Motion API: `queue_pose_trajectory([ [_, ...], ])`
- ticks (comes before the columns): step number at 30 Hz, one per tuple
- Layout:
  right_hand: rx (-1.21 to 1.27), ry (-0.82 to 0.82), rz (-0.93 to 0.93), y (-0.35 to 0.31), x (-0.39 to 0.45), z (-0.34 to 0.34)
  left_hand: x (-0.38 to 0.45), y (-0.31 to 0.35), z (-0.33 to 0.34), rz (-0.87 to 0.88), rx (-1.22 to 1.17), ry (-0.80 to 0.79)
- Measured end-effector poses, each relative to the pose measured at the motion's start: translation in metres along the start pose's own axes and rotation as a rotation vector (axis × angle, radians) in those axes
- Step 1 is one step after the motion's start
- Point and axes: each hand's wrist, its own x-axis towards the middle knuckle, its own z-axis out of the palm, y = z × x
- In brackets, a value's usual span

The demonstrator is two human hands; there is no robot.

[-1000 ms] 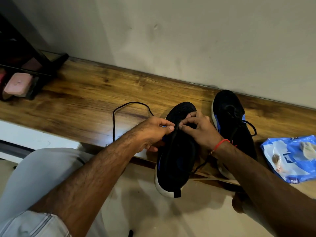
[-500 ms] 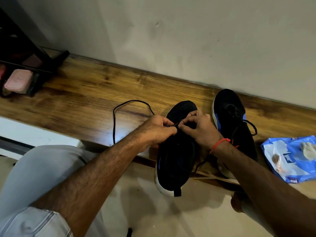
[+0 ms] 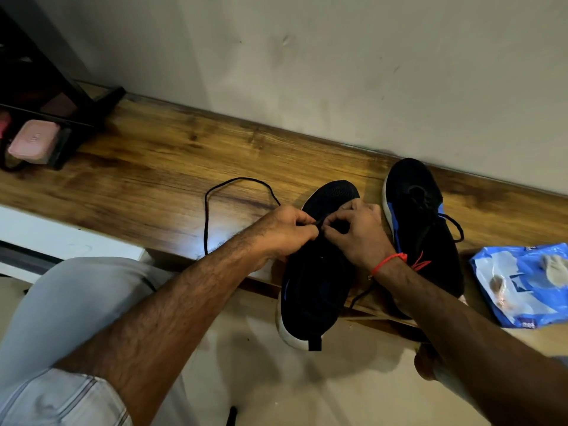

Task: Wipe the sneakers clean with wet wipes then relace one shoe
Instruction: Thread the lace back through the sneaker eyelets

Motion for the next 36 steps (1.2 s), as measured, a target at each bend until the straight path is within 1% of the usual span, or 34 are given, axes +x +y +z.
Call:
queue_pose_trajectory([
  [4,0.088,-0.039,-0.001,0.002,-0.001,-0.003,0.001,0.0,-0.002,-0.005,-0.007,0.007],
  [9,-0.015,-0.024,0.03,-0.001,-0.003,-0.004,0.002,-0.003,-0.003,0.0,0.038,-0.01],
  [11,0.014,-0.026,0.039,-0.002,-0.002,-0.004,0.002,-0.004,-0.005,0.01,0.069,0.01],
  [14,0.099,-0.037,0.018,-0.003,-0.001,-0.007,0.005,-0.008,-0.001,0.039,0.016,0.123],
  [16,0.143,-0.05,0.01,-0.004,0.0,-0.009,0.009,-0.009,0.005,0.075,0.046,0.233],
  [18,0.163,-0.062,-0.001,-0.005,0.0,-0.011,0.011,-0.009,0.01,0.086,0.099,0.3],
  [25,0.143,-0.128,-0.02,-0.001,-0.002,-0.015,0.013,-0.008,0.015,0.107,0.209,0.27],
  [30,0.156,-0.096,-0.01,-0.006,-0.001,-0.017,0.014,-0.009,0.016,0.137,0.279,0.253],
  [36,0.037,-0.103,-0.003,-0.007,-0.002,-0.018,0.016,-0.008,0.016,0.112,0.302,0.279],
])
